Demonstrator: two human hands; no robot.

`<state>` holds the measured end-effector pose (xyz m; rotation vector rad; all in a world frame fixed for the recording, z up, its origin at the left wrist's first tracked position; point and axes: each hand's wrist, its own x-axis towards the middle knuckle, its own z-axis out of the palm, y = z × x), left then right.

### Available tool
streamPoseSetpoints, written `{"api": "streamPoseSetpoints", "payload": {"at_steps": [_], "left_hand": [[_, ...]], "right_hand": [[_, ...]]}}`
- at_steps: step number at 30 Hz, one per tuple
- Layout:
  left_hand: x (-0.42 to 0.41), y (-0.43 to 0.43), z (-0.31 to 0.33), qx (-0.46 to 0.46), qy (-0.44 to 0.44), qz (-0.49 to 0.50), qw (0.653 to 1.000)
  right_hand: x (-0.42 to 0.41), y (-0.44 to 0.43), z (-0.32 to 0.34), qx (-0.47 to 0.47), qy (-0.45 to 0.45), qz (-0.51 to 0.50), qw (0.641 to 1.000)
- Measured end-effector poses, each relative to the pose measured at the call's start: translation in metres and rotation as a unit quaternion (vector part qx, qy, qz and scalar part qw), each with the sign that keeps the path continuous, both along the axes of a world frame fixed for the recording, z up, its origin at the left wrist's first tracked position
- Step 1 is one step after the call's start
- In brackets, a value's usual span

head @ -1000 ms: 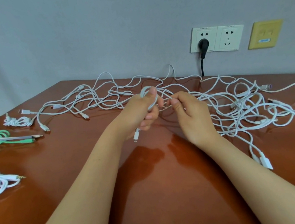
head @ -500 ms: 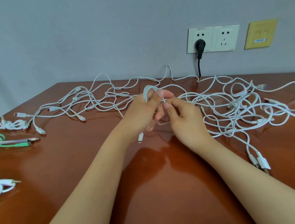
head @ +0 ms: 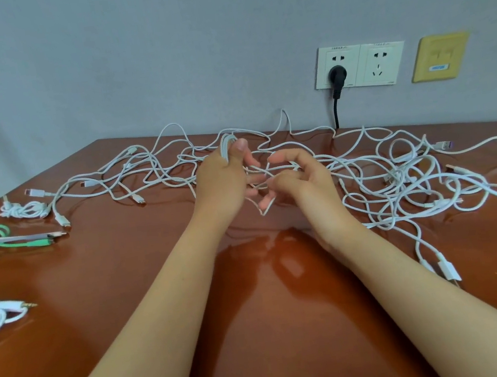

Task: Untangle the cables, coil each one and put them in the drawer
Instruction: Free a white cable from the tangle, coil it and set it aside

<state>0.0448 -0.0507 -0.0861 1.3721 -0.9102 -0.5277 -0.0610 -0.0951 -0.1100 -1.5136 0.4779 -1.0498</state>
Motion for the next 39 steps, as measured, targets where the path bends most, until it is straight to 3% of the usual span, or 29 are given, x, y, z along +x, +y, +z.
{"api": "streamPoseSetpoints", "payload": {"at_steps": [3, 7, 12, 15, 19, 26, 30, 35, 39], "left_hand": [[0.0, 0.0, 0.002, -0.042, 0.129, -0.069, 0.988], [0.005, 0.005, 0.005, -0.054, 0.281, -0.193, 0.939], [-0.003, 0.006, 0.009, -0.083, 0.389, -0.227, 0.889], [-0.006, 0.006, 0.01, -0.096, 0.388, -0.182, 0.898], [-0.002, 0.005, 0.008, -0.112, 0.361, -0.149, 0.914], [-0.001, 0.005, 0.011, -0.177, 0.397, -0.115, 0.893], [0.018, 0.01, 0.015, -0.185, 0.437, -0.139, 0.869], [0.017, 0.01, 0.017, -0.131, 0.396, -0.129, 0.9], [0.014, 0.006, 0.015, -0.086, 0.294, -0.071, 0.949]], "right_hand": [[0.002, -0.001, -0.001, -0.004, -0.001, -0.011, 1.0], [0.001, -0.003, -0.003, 0.009, 0.006, -0.012, 1.0], [0.002, 0.001, -0.007, -0.042, 0.045, -0.012, 0.998], [0.004, 0.005, -0.01, -0.102, 0.086, -0.002, 0.991], [0.001, 0.009, -0.004, -0.107, 0.09, 0.04, 0.989], [0.002, 0.014, -0.003, -0.059, 0.099, 0.108, 0.987], [0.001, 0.013, -0.003, -0.086, 0.117, 0.089, 0.985], [-0.005, 0.008, 0.004, -0.067, 0.075, 0.041, 0.994], [-0.002, 0.007, 0.003, -0.059, 0.058, 0.031, 0.996]]}}
